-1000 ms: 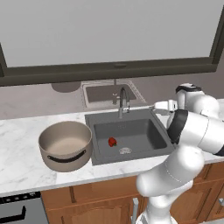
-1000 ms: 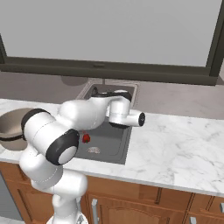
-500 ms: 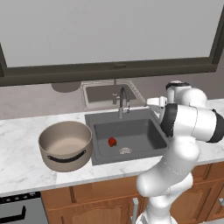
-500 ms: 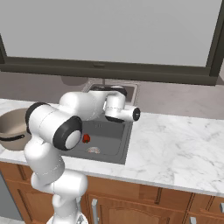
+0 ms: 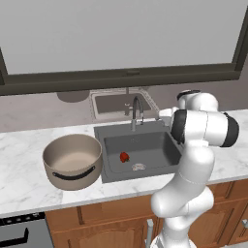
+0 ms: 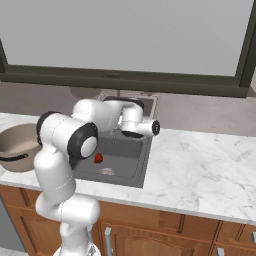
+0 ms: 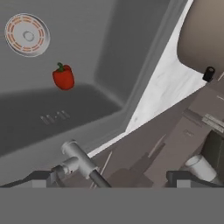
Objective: Dump the bell pepper from the pot into the sink. Then turn on the water and wash the bell pepper. Then turn off the water and put the bell pepper back in the pot.
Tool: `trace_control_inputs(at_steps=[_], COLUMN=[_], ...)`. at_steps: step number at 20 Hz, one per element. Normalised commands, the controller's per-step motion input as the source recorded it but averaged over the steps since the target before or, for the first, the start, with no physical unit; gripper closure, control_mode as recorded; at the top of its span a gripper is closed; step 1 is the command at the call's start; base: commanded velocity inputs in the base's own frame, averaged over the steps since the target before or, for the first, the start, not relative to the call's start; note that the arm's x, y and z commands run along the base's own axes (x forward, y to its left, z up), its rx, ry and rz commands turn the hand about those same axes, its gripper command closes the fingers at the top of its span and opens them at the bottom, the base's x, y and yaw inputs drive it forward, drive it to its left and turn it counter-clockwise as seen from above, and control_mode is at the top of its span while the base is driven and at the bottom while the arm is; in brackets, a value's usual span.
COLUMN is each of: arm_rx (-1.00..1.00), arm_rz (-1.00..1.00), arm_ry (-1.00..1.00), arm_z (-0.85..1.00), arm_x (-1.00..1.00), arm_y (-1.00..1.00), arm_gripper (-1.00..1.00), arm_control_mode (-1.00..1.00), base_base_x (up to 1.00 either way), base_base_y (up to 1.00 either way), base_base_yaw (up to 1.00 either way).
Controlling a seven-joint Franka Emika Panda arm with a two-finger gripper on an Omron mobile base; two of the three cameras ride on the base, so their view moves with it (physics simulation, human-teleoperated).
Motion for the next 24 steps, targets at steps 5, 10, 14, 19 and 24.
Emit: trace_control_inputs(at_steps=[5,10,14,19,24], arm_rx=[0.0,0.0,-0.01,-0.04,-0.07], arm_rz=[0.0,0.0,0.0,0.0,0.0], arm_ry=[0.05,0.0,0.0,0.0,0.0], arm_z=[-0.1,-0.04,-0.03,-0.05,-0.03], arm_x=[0.03,0.0,0.0,0.09,0.22], arm_y=[0.05,0.18,0.26,0.19,0.01], arm_gripper=[-1.0,-1.0,-1.0,-1.0,-1.0], arm_control_mode=[-1.0,-1.0,-1.0,-1.0,-1.0], base_base_x=[0.0,0.0,0.0,0.0,0.0], base_base_y=[0.0,0.0,0.0,0.0,0.0], base_base_yaw=[0.0,0.0,0.0,0.0,0.0])
